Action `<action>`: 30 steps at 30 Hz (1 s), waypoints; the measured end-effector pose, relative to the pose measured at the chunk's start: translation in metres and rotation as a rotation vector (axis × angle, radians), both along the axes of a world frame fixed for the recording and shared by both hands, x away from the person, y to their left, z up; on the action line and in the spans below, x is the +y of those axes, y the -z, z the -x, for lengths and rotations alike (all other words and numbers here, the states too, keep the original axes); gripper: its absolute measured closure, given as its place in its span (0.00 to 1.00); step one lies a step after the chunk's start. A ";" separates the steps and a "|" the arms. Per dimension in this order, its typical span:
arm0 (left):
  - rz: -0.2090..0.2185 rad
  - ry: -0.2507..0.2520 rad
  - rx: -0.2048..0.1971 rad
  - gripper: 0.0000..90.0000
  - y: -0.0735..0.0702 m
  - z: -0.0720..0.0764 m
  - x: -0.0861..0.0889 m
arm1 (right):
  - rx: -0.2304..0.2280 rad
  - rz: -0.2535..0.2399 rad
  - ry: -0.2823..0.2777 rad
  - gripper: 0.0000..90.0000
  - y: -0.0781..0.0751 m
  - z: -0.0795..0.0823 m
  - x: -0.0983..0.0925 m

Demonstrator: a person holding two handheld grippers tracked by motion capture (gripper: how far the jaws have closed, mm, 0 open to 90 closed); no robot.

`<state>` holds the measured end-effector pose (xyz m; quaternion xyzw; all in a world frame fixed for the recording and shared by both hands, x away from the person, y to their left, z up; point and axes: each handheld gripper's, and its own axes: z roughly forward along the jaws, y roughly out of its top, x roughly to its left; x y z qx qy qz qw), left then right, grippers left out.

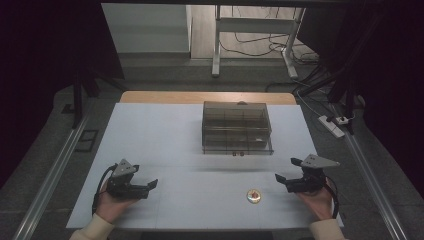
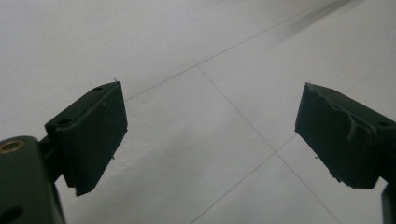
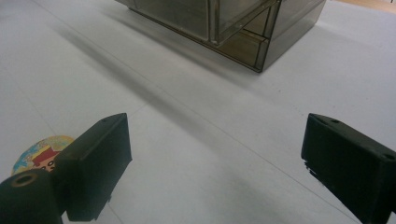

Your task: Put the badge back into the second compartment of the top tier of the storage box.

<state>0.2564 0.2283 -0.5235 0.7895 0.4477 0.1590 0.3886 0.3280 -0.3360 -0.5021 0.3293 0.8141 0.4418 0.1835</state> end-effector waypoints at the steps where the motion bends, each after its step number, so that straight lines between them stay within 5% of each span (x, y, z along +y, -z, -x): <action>1: -0.001 -0.002 0.001 0.10 0.000 0.000 0.000 | -0.001 0.000 0.000 0.09 0.000 0.000 0.000; 30: -0.004 0.007 0.000 0.11 0.000 -0.001 -0.004 | -0.006 -0.006 -0.003 0.09 -0.001 0.002 0.001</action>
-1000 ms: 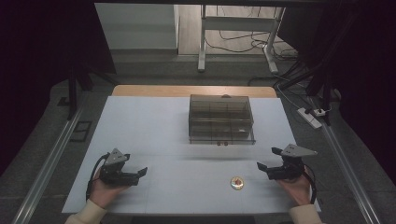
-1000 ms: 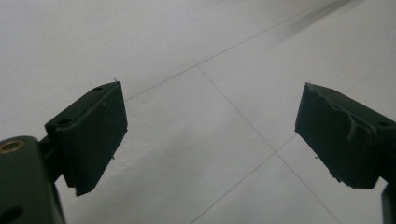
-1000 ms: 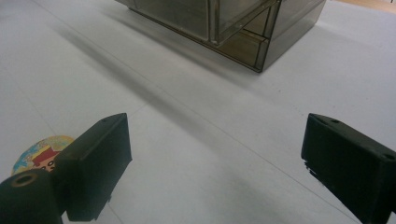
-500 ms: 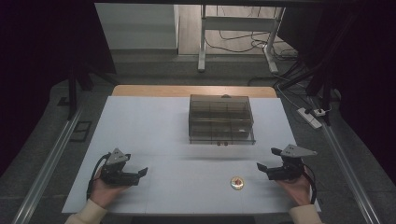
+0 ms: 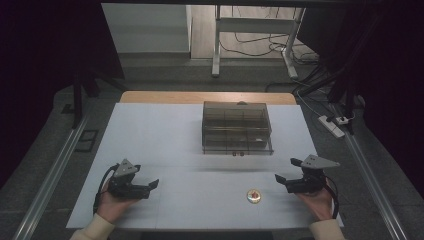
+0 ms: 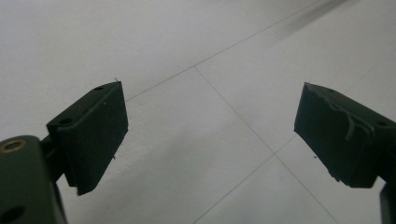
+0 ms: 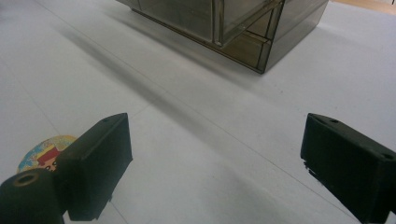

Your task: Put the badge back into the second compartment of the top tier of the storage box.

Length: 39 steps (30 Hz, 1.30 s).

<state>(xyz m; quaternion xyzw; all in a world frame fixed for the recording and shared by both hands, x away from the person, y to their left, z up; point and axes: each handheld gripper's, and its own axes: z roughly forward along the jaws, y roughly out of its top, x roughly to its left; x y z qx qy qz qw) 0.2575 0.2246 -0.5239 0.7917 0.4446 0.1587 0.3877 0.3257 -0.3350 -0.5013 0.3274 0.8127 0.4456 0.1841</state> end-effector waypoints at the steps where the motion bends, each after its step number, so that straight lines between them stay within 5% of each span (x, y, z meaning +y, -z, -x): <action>1: 0.000 0.001 0.001 0.11 0.000 0.000 0.000 | -0.002 0.001 -0.001 0.09 0.000 0.000 0.000; 39: -0.005 0.002 0.002 0.11 0.000 -0.001 -0.001 | -0.014 -0.005 -0.086 0.11 -0.011 0.011 0.024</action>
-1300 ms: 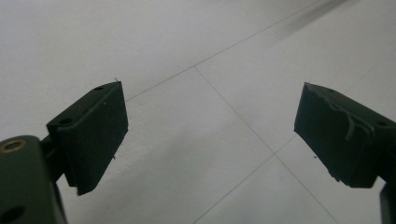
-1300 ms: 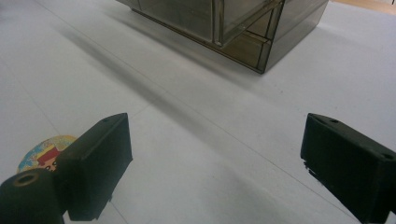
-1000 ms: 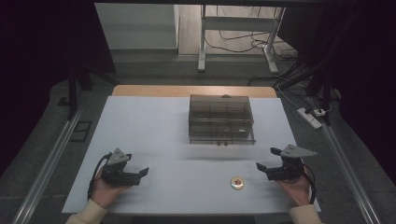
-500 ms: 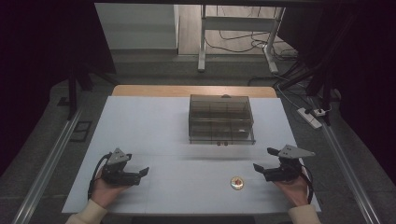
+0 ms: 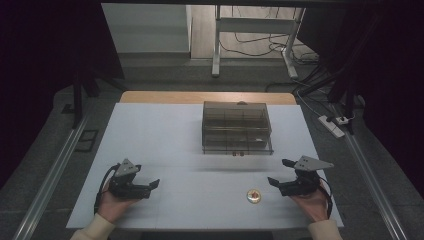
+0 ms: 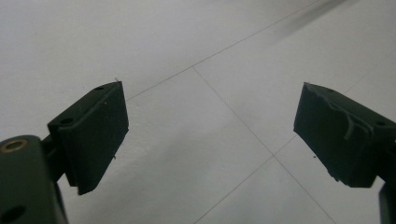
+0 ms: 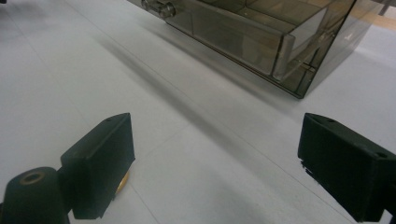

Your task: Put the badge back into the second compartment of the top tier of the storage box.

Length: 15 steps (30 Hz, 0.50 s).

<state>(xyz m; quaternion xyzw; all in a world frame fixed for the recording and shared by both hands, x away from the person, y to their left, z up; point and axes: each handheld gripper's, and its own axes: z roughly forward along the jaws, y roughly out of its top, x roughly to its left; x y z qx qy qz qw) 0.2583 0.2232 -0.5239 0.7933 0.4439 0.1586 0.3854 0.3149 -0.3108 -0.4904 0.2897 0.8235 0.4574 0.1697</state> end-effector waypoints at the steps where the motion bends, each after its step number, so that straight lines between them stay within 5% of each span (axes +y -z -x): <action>1: 0.000 0.000 0.000 0.11 0.000 0.000 0.000 | -0.001 -0.001 -0.001 0.11 0.000 0.000 0.001; 15: -0.002 0.001 0.000 0.11 0.000 0.000 -0.001 | 0.011 0.013 -0.025 0.11 -0.003 0.004 0.010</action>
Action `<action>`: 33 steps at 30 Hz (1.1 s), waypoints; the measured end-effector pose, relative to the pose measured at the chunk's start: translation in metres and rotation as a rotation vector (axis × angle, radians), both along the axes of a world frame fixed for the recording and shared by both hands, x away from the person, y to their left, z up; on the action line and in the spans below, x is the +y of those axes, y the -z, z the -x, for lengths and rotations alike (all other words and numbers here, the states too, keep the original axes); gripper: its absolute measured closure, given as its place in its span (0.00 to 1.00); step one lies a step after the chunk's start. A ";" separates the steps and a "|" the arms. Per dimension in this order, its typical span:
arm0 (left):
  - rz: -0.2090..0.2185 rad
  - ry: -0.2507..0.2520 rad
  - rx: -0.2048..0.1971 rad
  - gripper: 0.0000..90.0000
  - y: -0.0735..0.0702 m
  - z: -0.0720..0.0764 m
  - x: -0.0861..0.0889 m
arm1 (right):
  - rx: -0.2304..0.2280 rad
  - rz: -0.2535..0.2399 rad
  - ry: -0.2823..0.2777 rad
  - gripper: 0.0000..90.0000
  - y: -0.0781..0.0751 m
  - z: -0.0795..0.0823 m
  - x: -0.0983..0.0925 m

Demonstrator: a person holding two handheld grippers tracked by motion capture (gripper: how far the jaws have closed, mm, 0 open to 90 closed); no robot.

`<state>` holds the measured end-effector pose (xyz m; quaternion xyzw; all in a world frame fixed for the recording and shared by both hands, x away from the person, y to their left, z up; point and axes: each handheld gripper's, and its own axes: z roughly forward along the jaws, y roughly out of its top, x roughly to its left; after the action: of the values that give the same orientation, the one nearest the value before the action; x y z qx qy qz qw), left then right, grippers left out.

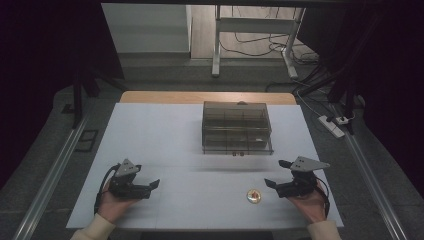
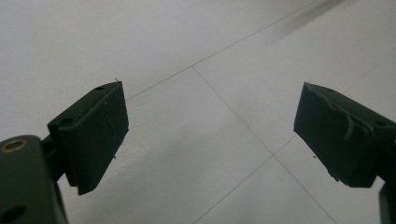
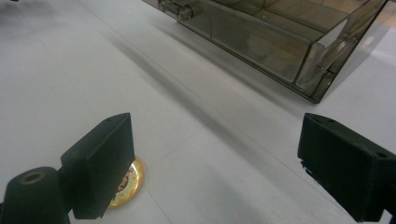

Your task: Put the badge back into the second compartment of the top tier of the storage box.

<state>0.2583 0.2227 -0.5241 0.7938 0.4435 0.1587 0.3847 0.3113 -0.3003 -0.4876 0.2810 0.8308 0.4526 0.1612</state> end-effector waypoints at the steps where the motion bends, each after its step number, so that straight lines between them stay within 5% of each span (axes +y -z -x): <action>1: 0.000 0.000 0.000 0.11 0.000 0.000 0.000 | 0.002 0.003 -0.003 0.11 -0.001 0.000 0.000; 7: 0.000 0.000 0.001 0.11 0.000 0.000 -0.001 | 0.011 -0.016 -0.026 0.12 -0.003 0.003 0.006; 33: 0.000 0.001 0.008 0.11 0.000 -0.001 -0.002 | 0.052 0.078 -0.122 0.14 0.000 0.008 0.037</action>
<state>0.2590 0.2209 -0.5243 0.7947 0.4446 0.1551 0.3831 0.3037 -0.2628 -0.4877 0.2348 0.8674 0.4214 0.1224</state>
